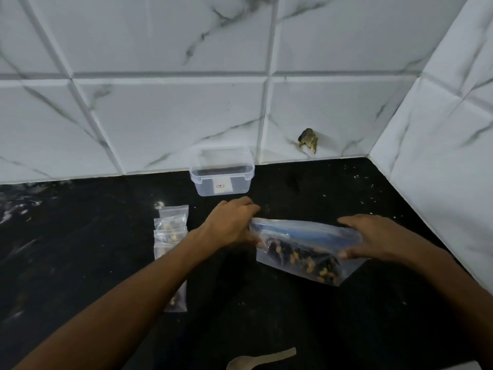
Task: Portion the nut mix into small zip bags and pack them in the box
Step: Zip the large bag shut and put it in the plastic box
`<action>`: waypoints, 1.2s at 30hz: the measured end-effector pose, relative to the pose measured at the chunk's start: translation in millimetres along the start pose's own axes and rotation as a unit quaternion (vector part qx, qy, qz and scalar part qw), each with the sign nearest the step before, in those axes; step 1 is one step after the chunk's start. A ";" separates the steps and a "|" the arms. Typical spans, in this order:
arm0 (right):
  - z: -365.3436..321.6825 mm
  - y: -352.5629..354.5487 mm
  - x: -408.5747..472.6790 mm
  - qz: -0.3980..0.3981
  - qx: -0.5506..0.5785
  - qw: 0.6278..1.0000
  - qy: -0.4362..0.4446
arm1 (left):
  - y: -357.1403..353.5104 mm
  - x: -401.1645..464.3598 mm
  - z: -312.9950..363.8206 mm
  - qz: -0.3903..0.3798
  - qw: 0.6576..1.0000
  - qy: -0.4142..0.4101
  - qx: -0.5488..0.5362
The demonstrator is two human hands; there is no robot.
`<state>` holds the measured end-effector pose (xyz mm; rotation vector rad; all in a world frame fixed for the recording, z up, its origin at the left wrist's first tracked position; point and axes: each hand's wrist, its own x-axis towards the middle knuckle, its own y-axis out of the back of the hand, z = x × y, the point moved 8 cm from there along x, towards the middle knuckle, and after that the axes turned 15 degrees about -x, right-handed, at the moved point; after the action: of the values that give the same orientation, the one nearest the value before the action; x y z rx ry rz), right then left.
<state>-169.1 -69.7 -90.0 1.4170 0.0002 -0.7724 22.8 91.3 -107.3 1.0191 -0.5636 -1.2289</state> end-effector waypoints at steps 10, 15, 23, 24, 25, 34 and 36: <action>-70.6 116.8 95.6 0.100 0.431 0.896 0.034 | 107.2 -41.9 -128.5 0.285 0.888 0.170 -0.318; -104.0 104.2 181.7 0.019 0.644 0.764 -0.033 | 92.0 -18.0 -180.3 0.311 0.768 0.245 -0.504; -132.2 68.3 231.5 -0.024 0.674 0.733 -0.096 | 59.5 21.9 -182.8 0.262 0.621 0.256 -0.693; -134.9 66.4 233.7 -0.029 0.679 0.728 -0.089 | 57.8 24.1 -180.6 0.258 0.620 0.254 -0.696; -136.9 65.8 235.4 -0.029 0.683 0.725 -0.084 | 56.6 26.2 -179.7 0.258 0.621 0.252 -0.696; -131.0 73.2 216.3 -0.014 0.699 0.712 -0.061 | 62.2 3.4 -151.5 0.270 0.649 0.224 -0.675; -128.8 72.6 202.6 -0.020 0.701 0.712 -0.046 | 58.8 -9.4 -143.9 0.266 0.657 0.211 -0.673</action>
<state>76.2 -56.7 -140.4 2.8171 -0.8012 -0.8848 167.3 147.3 -122.2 -0.2075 0.4536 -0.5174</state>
